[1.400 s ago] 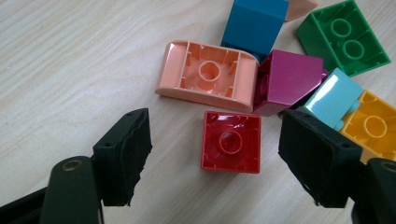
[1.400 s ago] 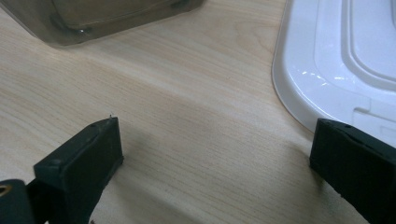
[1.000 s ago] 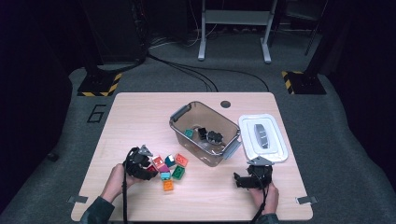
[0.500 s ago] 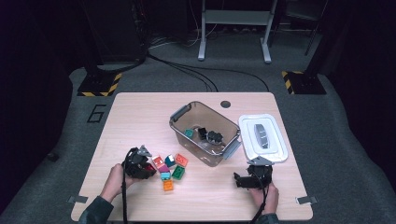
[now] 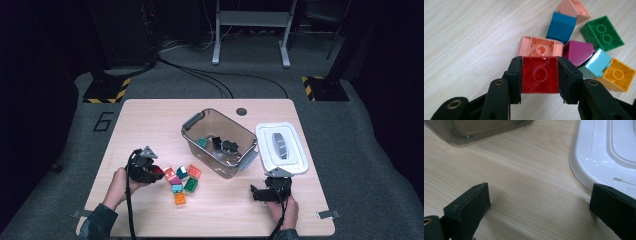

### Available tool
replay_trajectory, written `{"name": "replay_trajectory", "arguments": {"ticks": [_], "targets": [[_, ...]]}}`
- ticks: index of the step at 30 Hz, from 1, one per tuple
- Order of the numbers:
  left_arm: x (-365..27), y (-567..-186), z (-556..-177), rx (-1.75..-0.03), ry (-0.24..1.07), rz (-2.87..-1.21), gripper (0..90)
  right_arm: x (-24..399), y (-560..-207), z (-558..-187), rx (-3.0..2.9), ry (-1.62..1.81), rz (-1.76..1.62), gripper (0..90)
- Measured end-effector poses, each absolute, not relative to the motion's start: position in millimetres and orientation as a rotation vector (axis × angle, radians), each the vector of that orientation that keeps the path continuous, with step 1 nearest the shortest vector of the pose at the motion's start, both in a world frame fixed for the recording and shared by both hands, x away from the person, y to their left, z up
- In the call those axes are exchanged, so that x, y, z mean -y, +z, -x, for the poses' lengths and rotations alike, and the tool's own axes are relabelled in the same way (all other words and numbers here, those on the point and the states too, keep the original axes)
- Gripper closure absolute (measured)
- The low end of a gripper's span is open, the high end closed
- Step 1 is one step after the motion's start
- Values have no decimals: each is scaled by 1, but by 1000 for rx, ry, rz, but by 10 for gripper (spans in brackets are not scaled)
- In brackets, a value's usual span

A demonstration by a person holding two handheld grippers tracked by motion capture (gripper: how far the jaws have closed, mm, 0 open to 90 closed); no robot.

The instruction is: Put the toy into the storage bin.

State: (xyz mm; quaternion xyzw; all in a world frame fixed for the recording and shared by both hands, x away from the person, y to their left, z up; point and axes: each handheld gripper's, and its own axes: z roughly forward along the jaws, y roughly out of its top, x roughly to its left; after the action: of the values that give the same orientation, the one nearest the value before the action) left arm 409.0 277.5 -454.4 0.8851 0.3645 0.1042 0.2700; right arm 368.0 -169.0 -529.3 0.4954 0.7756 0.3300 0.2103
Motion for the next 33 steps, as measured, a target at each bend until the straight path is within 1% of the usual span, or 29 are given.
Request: {"name": "replay_trajectory", "arguments": {"ticks": [1,3,11,18,33], "targets": [[-278,-452,-410,-976,303,-2377,589,169,-529,-368,-2156,917,-1377,20],[-278,-447,-413,-976,296,-2367,589,169,-529,-368,-2156,918,-1378,20],[-274,-426,-424,-952,336,-2367,589,169,-529,-368,-2156,918,-1377,20],[-269,-411,-434,-938,330,-2359,589,169,-529,-369,-2156,919,-1374,16],[-244,-368,-456,-899,390,-2331,588,168,-529,-369,-2152,918,-1373,17]]}}
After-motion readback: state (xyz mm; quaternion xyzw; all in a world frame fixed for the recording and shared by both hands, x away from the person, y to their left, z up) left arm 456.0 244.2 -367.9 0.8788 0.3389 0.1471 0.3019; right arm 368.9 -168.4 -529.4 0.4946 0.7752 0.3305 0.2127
